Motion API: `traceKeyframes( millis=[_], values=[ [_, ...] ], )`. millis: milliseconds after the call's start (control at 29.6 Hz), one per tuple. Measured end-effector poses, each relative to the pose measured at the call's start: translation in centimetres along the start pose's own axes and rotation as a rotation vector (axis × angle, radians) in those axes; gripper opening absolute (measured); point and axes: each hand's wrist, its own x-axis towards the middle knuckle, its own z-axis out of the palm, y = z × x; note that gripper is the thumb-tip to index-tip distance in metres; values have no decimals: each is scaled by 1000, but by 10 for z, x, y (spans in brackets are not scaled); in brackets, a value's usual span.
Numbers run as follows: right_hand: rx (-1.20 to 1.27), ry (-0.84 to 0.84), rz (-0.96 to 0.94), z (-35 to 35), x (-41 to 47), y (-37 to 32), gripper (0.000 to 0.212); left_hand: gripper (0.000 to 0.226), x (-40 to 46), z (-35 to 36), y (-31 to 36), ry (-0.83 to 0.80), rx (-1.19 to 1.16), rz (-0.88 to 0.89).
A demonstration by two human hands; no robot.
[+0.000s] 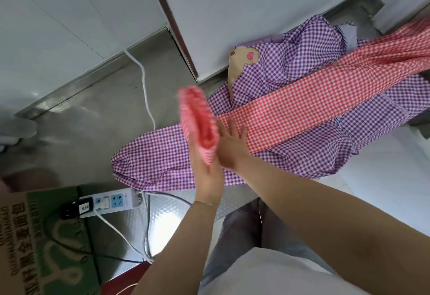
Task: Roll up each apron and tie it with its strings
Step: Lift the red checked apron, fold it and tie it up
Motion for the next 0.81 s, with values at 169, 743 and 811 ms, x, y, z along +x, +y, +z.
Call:
traceKeyframes(
  millis=[169, 743, 811],
  values=[
    [778, 184, 273, -44, -29, 47, 39, 72, 9, 47, -20, -139, 671, 224],
    [187, 645, -134, -8, -18, 110, 35, 65, 58, 20, -40, -321, 1122, 223],
    [9, 654, -70, -5, -19, 115, 33, 72, 73, 16, -36, -403, 1148, 198]
  ],
)
